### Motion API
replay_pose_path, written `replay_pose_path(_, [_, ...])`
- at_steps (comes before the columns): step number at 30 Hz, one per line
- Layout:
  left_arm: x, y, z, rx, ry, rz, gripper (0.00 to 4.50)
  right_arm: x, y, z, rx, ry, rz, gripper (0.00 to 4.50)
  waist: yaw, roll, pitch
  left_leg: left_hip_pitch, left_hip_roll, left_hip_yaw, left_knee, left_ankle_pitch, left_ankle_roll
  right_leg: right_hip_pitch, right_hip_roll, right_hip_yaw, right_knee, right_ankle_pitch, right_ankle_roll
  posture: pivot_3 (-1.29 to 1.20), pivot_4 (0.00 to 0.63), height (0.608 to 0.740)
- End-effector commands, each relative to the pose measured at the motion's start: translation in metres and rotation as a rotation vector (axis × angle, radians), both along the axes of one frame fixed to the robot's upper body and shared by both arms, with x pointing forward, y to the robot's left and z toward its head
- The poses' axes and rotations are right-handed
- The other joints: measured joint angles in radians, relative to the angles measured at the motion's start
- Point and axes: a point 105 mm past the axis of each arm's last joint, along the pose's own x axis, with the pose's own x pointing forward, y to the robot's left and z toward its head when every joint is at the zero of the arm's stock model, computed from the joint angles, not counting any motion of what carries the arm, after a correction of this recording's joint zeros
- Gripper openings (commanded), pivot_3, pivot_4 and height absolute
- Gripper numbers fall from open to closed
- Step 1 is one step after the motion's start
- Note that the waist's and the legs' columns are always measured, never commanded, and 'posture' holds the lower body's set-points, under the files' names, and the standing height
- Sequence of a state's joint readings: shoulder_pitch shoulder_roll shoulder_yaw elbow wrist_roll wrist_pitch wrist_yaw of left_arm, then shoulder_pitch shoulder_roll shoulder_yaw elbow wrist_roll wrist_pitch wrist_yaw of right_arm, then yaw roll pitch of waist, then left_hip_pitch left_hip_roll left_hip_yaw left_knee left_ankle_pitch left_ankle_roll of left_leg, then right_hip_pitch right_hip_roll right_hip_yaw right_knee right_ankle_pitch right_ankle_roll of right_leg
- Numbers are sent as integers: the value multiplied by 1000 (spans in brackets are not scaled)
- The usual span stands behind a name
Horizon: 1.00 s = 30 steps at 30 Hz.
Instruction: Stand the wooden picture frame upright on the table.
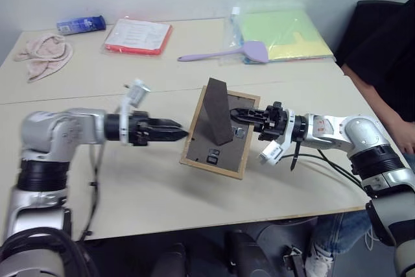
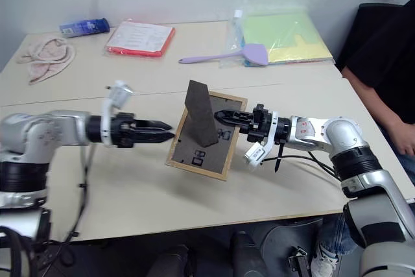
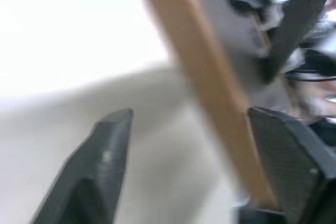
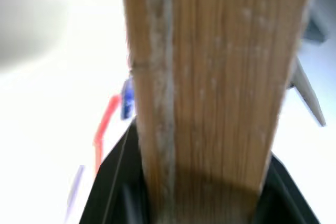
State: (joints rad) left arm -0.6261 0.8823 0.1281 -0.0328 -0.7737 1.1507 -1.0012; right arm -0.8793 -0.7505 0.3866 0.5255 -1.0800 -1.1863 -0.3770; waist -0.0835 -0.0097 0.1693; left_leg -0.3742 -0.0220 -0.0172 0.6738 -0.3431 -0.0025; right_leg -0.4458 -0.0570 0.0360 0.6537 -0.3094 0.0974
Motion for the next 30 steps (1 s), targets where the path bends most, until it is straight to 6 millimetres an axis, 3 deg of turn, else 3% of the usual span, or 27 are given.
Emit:
replay_pose_path(1, [-30, 16, 29, 96, -273, -50, 4500, -2, 4, 23, 112, 80, 48, 1270, -7, 0, 0, 0, 0, 0, 0, 0, 0, 0, -1, 0, 0, 0, 0, 0, 150, 740])
replay_pose_path(3, [-47, 24, 31, 195, -396, -48, 4500, 2, 5, 20, 185, 241, 45, 1270, -15, -1, 1, 1, 0, 0, -2, 0, 0, 1, -2, 0, -2, 0, 0, 0, 150, 740])
replay_pose_path(6, [-55, 27, 29, 256, -508, 13, 4500, 6, 12, 12, 264, 538, 12, 1270, -13, -2, 1, 2, 1, 0, -2, 0, 0, 3, -3, -1, -4, 0, 0, 0, 150, 740])
replay_pose_path(9, [-55, 22, 30, 262, -630, 87, 4500, 2, 22, 5, 380, 1082, 61, 1270, 6, -1, 2, 2, 2, -3, 4, -2, 3, 7, -3, -2, -3, 0, 0, 0, 150, 740])
replay_pose_path(11, [-53, 13, 25, 255, -683, 134, 4500, -6, 30, -5, 452, 1535, 135, 1269, 25, 0, 2, 2, 3, -4, 8, -5, 5, 9, -3, -3, -2, 0, 0, 0, 150, 740])
replay_pose_path(13, [-53, 6, 22, 227, -691, 150, 4500, -18, 35, -17, 439, 1842, 195, 1268, 37, 0, 2, 3, 3, -5, 10, -7, 6, 11, -4, -4, -2, 0, 0, 0, 150, 740])
replay_pose_path(16, [-50, 5, 21, 224, -691, 168, 4500, -20, 36, -31, 411, 1984, 181, 1268, 59, 0, 2, 3, 3, -5, 10, -8, 6, 12, -4, -4, -3, 0, 0, 0, 150, 740])
replay_pose_path(22, [-45, 7, 21, 227, -694, 183, 4500, -1, 36, -52, 502, 2051, 107, 1268, 61, 0, 2, 3, 1, -5, 10, -8, 6, 11, -4, -4, -8, 0, 0, 0, 150, 740])
replay_pose_path(25, [-44, 6, 21, 229, -688, 170, 4500, -2, 37, -68, 464, 2116, 70, 1268, 59, 0, 2, 3, 1, -5, 10, -8, 6, 11, -4, -4, -7, 0, 0, 0, 150, 740])
replay_pose_path(30, [-38, 9, 22, 234, -685, 170, 4500, -11, 32, -71, 407, 2066, 72, 2822, 57, 0, 2, 3, 1, -5, 10, -8, 5, 10, -4, -5, -7, 0, 0, 0, 150, 740])
